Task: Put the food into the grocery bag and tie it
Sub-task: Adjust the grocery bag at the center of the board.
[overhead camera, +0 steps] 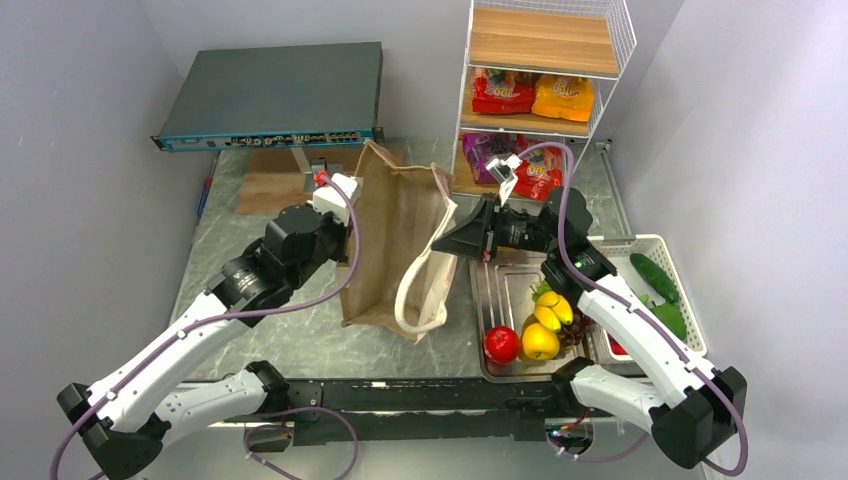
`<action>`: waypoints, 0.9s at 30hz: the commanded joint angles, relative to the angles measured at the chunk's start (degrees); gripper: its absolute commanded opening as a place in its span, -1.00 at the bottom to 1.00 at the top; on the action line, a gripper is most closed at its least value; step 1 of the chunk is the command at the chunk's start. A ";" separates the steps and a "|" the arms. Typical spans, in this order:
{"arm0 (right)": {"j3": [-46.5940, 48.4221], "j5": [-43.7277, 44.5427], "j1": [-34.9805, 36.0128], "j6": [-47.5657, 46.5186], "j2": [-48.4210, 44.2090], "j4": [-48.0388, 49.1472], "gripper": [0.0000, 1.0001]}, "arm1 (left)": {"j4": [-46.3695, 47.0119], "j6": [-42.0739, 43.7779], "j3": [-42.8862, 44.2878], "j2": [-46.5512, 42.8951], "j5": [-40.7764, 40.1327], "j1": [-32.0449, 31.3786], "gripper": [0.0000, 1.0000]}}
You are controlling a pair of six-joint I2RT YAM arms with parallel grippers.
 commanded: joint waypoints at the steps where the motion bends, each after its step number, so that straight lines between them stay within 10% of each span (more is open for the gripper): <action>1: 0.71 -15.16 -0.03 2.43 -1.09 14.44 -1.00 | -2.92 3.98 6.71 -0.65 -4.71 0.44 -1.00; 17: -0.34 -20.26 -0.36 -4.18 1.67 12.30 -0.97 | -17.83 5.86 24.91 -1.90 -7.74 1.10 -1.00; 20: 1.35 -16.08 -0.76 -13.64 1.40 0.00 -0.68 | -19.11 3.93 27.02 -2.29 -6.91 1.11 -1.00; 24: 2.14 -2.99 -1.06 -18.77 0.56 -13.61 0.25 | -20.56 2.99 28.99 -1.96 -6.27 1.12 -1.00; 27: 3.90 8.36 -1.06 -20.45 0.78 -22.66 0.44 | -21.14 2.23 29.18 -1.28 -5.72 1.15 -1.00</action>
